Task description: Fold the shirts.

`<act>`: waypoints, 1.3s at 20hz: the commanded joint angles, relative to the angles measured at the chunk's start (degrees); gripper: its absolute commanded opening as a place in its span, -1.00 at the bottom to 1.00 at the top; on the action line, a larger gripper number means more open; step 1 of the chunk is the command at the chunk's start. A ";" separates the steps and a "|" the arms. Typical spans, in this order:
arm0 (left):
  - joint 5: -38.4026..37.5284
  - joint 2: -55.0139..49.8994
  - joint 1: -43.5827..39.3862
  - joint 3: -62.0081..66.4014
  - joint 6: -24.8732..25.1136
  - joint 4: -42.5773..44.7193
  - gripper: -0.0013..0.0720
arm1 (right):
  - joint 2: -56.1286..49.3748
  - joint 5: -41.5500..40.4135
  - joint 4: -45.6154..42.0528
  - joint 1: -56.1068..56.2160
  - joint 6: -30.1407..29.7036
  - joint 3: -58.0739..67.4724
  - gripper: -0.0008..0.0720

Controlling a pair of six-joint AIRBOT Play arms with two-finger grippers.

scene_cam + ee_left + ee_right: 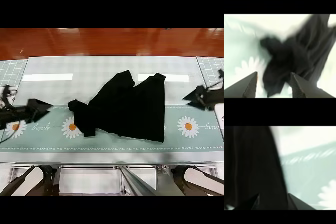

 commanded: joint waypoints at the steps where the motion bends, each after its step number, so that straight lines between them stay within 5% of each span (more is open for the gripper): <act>1: 0.15 -3.58 -4.07 -4.96 4.96 -1.03 0.41 | 5.77 -0.42 6.34 -1.60 -7.30 -13.62 0.12; 10: 9.38 -20.39 -28.26 3.56 5.03 -1.68 0.38 | 6.73 0.42 2.60 -1.60 -6.62 -14.73 0.12; 12: 9.44 -21.59 -29.14 5.88 3.37 -1.66 -0.91 | 6.73 0.22 -0.13 -1.66 -5.35 -14.75 0.12; 26: 6.64 -21.46 -28.96 7.63 3.30 -1.64 -0.91 | 2.23 -1.33 -6.01 4.02 0.44 -22.58 0.12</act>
